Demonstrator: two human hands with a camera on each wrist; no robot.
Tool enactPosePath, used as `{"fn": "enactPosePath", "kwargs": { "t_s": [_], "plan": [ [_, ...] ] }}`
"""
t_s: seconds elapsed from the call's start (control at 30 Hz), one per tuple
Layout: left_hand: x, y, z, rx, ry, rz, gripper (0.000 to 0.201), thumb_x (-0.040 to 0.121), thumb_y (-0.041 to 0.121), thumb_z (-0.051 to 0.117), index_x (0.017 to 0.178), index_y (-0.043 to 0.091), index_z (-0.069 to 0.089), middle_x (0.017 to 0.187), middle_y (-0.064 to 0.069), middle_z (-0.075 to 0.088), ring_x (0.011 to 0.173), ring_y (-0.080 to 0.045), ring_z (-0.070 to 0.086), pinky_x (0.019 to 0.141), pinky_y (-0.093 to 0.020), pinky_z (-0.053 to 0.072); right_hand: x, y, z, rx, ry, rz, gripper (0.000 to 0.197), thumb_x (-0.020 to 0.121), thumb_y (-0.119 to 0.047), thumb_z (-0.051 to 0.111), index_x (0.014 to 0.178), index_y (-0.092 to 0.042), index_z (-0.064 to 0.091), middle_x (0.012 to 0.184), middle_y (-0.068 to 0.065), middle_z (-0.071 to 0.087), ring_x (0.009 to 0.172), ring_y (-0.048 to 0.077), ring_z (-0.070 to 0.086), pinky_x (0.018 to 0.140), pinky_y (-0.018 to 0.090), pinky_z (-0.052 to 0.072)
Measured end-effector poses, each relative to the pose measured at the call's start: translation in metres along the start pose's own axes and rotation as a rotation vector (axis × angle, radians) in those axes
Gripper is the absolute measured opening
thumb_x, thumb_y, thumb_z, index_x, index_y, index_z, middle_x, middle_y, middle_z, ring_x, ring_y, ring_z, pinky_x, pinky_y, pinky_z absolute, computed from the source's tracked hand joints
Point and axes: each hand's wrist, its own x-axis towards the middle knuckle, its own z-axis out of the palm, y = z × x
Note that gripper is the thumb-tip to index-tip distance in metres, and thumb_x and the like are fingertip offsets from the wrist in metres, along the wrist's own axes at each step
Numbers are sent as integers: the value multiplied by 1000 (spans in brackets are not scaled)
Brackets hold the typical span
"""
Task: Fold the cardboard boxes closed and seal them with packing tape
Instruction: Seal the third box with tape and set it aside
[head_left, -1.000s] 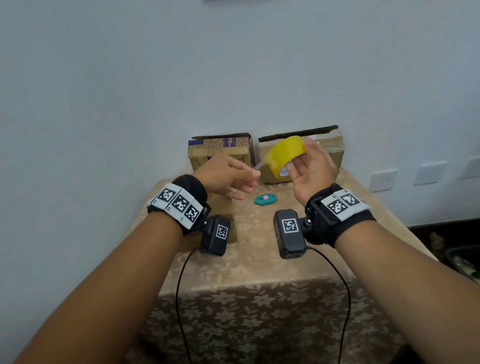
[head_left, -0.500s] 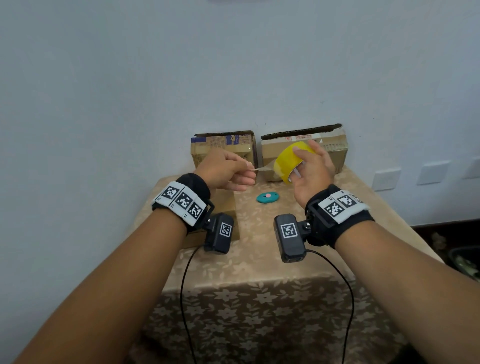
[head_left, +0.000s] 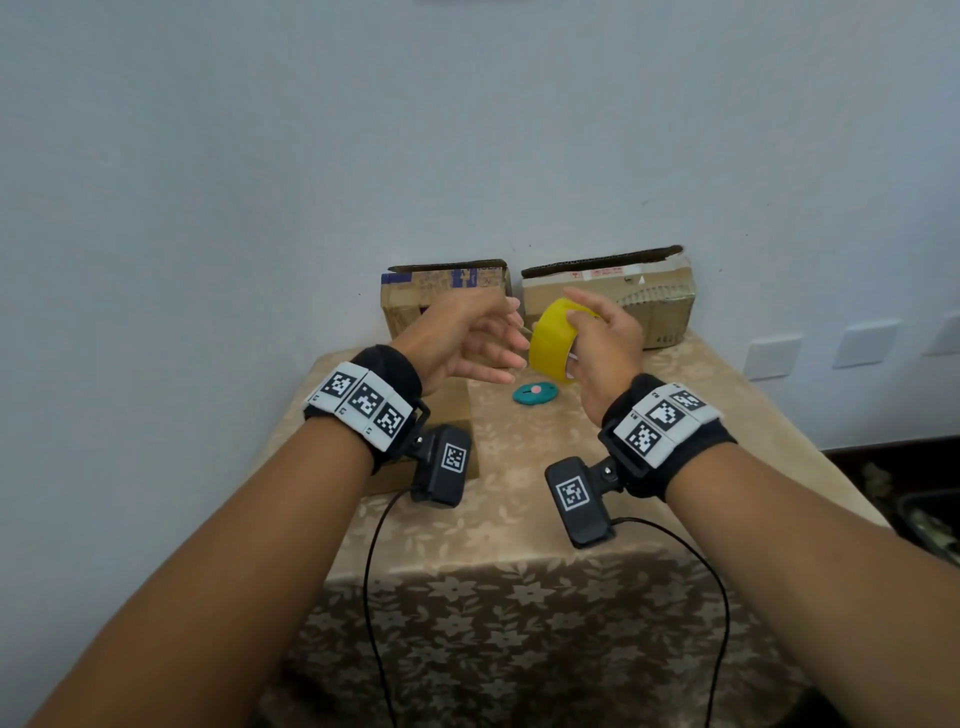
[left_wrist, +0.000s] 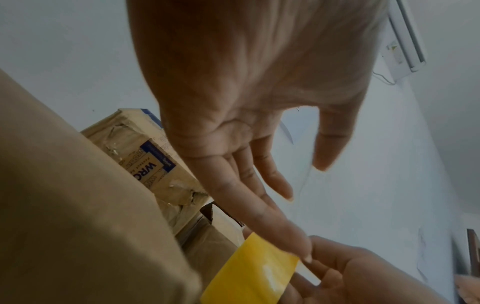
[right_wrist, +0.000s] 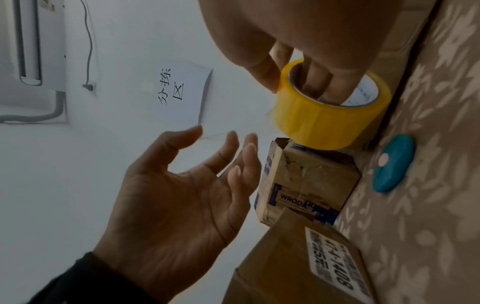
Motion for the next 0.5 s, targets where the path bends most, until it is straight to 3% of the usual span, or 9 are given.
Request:
{"fn": "enactPosePath", "kwargs": {
  "t_s": [0.13,0.2,0.27,0.37,0.5],
  "plan": [
    [-2,-1,-3,-3,-80,9,21,95,28,67,106,10,64,115,-16,73,97,-30,73,69,-34,62,-3,-1,-3,-24,-53,46,29,88,-14,58,94,-31,80,116,10,72,110,36,68,95,60,56],
    [-3,0,-7,-21,-130,3,28,92,25,70,113,8,64,123,-15,72,105,-31,73,71,-34,63,-3,0,-4,-39,-67,63,29,91,-9,57,97,-26,79,114,13,72,110,41,67,93,61,56],
    [-2,-1,-12,5,-140,11,37,90,11,71,124,2,62,123,-13,72,109,-30,72,72,-33,64,-3,0,-5,-42,-74,82,28,92,-6,57,97,-23,79,114,16,72,111,41,67,92,60,57],
    [1,-5,-12,151,-31,75,32,85,-4,74,117,1,66,108,-13,77,98,-27,75,64,-28,62,-4,-1,-5,-42,-91,120,26,95,-9,57,99,-21,80,118,13,71,110,36,68,92,55,59],
    [8,-12,-8,278,141,169,9,93,5,71,102,6,73,86,-8,76,71,-13,73,54,-23,58,-7,-3,-3,-35,-159,179,30,93,-8,53,107,-16,77,118,14,72,103,34,71,88,47,59]
  ]
}}
